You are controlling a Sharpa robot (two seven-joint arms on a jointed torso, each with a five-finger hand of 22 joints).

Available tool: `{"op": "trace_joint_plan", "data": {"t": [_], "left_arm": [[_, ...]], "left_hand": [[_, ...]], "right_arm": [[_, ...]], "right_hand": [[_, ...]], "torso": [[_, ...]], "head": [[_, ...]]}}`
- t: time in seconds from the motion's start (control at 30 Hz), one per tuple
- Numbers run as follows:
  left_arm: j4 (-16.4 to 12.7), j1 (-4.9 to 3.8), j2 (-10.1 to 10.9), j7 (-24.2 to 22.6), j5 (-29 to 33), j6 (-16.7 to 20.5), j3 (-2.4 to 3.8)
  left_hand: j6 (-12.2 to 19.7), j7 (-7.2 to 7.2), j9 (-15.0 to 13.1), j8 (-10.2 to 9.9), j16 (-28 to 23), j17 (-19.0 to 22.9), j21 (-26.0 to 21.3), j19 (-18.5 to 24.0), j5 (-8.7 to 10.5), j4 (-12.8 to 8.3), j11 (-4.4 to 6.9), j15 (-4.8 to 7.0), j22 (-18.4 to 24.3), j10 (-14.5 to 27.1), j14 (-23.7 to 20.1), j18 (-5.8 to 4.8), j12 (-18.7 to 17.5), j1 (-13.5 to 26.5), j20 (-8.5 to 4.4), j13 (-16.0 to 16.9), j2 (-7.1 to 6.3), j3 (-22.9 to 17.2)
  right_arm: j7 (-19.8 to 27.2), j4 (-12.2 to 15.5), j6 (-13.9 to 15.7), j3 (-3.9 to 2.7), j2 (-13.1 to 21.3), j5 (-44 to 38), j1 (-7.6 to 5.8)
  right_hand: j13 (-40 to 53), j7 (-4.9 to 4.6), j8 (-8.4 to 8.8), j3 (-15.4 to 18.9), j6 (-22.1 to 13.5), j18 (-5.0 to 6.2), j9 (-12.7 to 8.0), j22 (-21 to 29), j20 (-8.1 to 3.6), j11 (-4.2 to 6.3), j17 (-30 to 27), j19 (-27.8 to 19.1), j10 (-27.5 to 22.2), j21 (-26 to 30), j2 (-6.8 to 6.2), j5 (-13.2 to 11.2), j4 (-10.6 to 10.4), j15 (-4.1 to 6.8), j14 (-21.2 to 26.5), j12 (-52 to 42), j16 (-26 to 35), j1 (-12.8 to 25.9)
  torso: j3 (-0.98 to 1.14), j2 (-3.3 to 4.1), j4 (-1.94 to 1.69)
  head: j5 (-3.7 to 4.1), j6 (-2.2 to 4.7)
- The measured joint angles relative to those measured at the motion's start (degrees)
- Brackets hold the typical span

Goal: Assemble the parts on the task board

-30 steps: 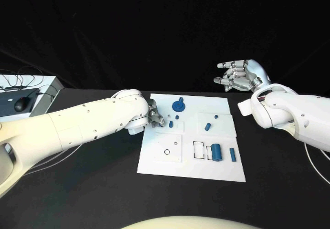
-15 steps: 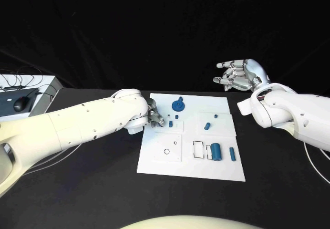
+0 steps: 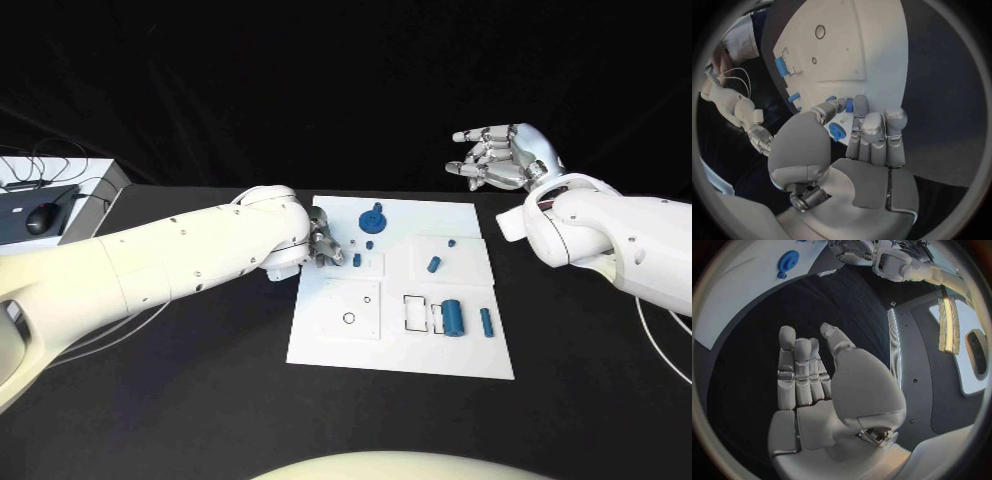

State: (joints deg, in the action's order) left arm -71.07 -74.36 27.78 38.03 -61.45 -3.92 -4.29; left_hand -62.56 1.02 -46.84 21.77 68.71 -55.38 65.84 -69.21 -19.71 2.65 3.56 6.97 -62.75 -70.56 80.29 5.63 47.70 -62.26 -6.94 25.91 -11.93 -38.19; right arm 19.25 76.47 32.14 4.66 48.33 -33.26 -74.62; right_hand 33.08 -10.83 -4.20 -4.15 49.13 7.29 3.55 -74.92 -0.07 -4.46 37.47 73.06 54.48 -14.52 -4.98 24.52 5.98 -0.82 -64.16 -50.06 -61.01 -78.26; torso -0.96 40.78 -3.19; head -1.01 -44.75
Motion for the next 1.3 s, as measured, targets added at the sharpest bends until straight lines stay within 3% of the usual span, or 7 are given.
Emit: {"op": "trace_joint_plan", "data": {"t": [0.47, 0.77, 0.9, 0.93, 0.97, 1.07, 1.3], "left_arm": [[0.8, -0.04, -0.5, 0.1, 0.4, -0.2, 0.02], [1.0, -0.05, -0.7, 0.2, 0.7, -0.3, 0.04], [1.1, -0.03, -0.7, 0.2, 0.8, -0.4, 0.04], [1.1, -0.01, -0.7, 0.2, 0.8, -0.4, 0.01], [1.1, 0.02, -0.7, 0.2, 0.8, -0.5, -0.02], [1.1, 0.11, -0.7, 0.3, 0.9, -0.6, -0.06], [1.2, 0.1, -0.8, 0.3, 1.1, -0.6, -0.05]], "left_hand": [[0.0, 0.0, 0.0, 0.1, 0.0, -0.3, 0.0, 0.0, 0.11, -0.8, -0.09, 0.05, -0.1, -0.1, 0.1, -0.04, 0.0, 0.0, 0.0, 0.0, 0.0, 0.8], [-0.1, -0.03, 0.0, 0.1, 0.0, -0.4, 0.0, -0.2, 0.11, 1.4, 0.14, 0.17, -0.2, -0.4, 0.2, -0.04, 0.3, -0.5, -0.21, 0.0, 0.46, 5.1], [-0.5, -0.52, -1.2, 0.1, 0.0, -0.4, 0.0, -0.2, 0.11, 2.5, 0.68, 0.17, -0.3, -0.5, 0.2, -0.88, 0.4, -0.8, -0.21, 0.0, 0.29, 6.6], [-0.9, -0.86, -3.7, 0.1, 0.0, -0.4, 0.0, -0.2, 0.11, 2.9, 1.04, 0.17, -0.3, -0.8, 0.2, -0.88, 0.4, -0.9, -0.21, 0.0, 0.24, 7.5], [-2.6, -2.2, -4.4, 0.2, 0.0, -0.5, 0.0, -0.2, 0.11, 3.2, 1.15, 0.19, -0.4, -0.9, 0.2, -0.88, 0.4, -0.9, -0.21, 0.0, 0.23, 8.1], [-3.9, -3.07, -4.3, 0.0, 0.0, -0.5, 0.0, -0.4, 0.11, 4.1, 1.36, 0.19, -0.6, -1.1, 0.2, -0.88, 0.7, -1.2, -0.42, 0.0, 0.03, 8.9], [-3.9, -3.08, -4.1, 0.0, 0.2, -0.5, 0.0, -0.4, 0.11, 5.1, 1.37, 0.19, -0.7, -1.1, 0.2, -0.88, 0.7, -1.6, -0.42, 0.0, -0.08, 10.7]], "right_arm": [[0.0, 0.0, -0.1, 0.0, 0.0, 0.0, 0.0], [-0.1, 0.0, -0.2, 0.0, 0.0, 0.0, 0.0], [-0.1, 0.0, -0.3, 0.0, 0.0, 0.0, 0.0], [-0.1, 0.0, -0.3, 0.0, -0.1, 0.0, 0.0], [-0.1, -0.1, -0.3, 0.0, -0.1, 0.0, 0.0], [-0.1, -0.1, -0.3, 0.0, -0.1, 0.0, 0.0], [-0.1, -0.1, -0.4, 0.0, -0.1, 0.0, 0.0]], "right_hand": [[0.0, -0.16, 0.0, 0.0, -0.2, -0.02, 0.0, 0.0, 0.0, -0.01, 0.0, 0.0, 0.0, 0.0, 0.0, 0.0, 0.3, -0.2, 0.2, 0.0, 0.0, 0.0], [-0.1, -0.07, 0.0, 0.0, -0.3, -0.16, 0.0, 0.0, 0.0, -0.02, 0.0, 0.0, 0.0, 0.0, 0.23, 0.0, 0.3, 0.01, 0.4, 0.0, 0.0, -0.2], [-0.1, -0.06, 0.0, 0.0, -0.3, -0.17, 0.0, 0.0, 0.0, -0.03, 0.0, 0.0, 0.0, 0.0, 0.23, 0.0, 0.3, 0.01, 0.4, 0.0, 0.0, -0.2], [-0.1, -0.06, 0.0, 0.0, -0.3, -0.18, 0.0, 0.0, 0.0, -0.06, 0.0, 0.0, 0.1, 0.0, 0.23, 0.0, 0.3, 0.01, 0.4, 0.0, 0.0, -0.2], [-0.1, -0.05, 0.0, 0.0, -0.3, -0.18, 0.0, 0.0, 0.0, -0.07, 0.0, 0.0, 0.1, 0.0, 0.23, 0.0, 0.3, 0.01, 0.4, 0.0, 0.0, -0.2], [-0.1, -0.04, 0.0, 0.0, -0.3, -0.2, 0.0, 0.0, 0.0, -0.07, 0.0, 0.0, 0.1, 0.0, 0.23, 0.0, 0.3, 0.01, 0.4, 0.0, 0.0, -0.2], [-0.1, 0.06, 0.0, 0.0, -0.4, -0.21, 0.0, 0.0, 0.0, -0.07, 0.0, 0.0, 0.1, 0.0, 0.23, 0.0, 0.3, 0.01, 0.4, 0.0, 0.0, -0.2]], "torso": [[0.01, -0.03, 0.02], [0.01, -0.03, 0.0], [0.02, -0.04, 0.0], [0.02, -0.04, 0.0], [0.02, -0.04, -0.01], [0.02, -0.05, -0.01], [0.03, -0.06, -0.01]], "head": [[0.13, -0.07], [0.26, -0.2], [0.28, -0.24], [0.28, -0.25], [0.29, -0.25], [0.32, -0.27], [0.36, -0.14]]}}
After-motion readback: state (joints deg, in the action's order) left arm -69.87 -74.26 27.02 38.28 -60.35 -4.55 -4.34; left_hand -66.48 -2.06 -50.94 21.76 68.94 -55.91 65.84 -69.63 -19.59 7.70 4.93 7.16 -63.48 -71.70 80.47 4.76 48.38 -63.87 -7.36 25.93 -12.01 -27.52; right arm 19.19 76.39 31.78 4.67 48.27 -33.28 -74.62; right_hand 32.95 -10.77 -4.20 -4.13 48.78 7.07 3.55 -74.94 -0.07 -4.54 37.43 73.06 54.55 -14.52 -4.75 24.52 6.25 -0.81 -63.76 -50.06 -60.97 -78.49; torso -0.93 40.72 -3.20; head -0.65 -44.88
